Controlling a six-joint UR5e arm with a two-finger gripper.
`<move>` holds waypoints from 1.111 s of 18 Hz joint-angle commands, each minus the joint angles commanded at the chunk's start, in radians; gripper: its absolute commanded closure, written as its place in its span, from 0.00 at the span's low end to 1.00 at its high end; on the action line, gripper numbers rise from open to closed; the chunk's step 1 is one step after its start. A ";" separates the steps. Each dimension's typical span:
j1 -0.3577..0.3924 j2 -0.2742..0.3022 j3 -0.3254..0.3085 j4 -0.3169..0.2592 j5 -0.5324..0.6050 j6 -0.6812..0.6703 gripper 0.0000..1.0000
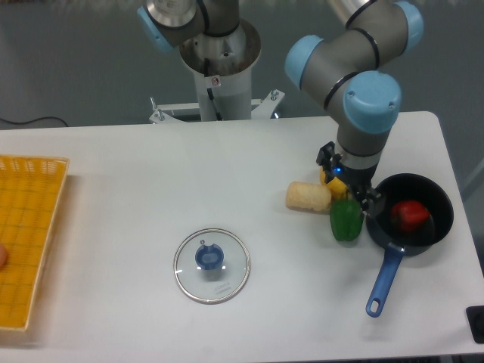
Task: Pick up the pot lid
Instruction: 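Lift the gripper away from the dark pan and move toward the lid, then move the open gripper over the blue knob of the glass lid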
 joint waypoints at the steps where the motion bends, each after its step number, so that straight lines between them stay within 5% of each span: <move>1: -0.020 -0.002 0.000 0.000 0.002 -0.040 0.00; 9: -0.147 0.005 -0.035 0.020 -0.012 -0.546 0.00; 13: -0.192 0.006 -0.089 0.113 -0.021 -0.724 0.00; 20: -0.247 0.023 -0.119 0.138 -0.101 -0.922 0.00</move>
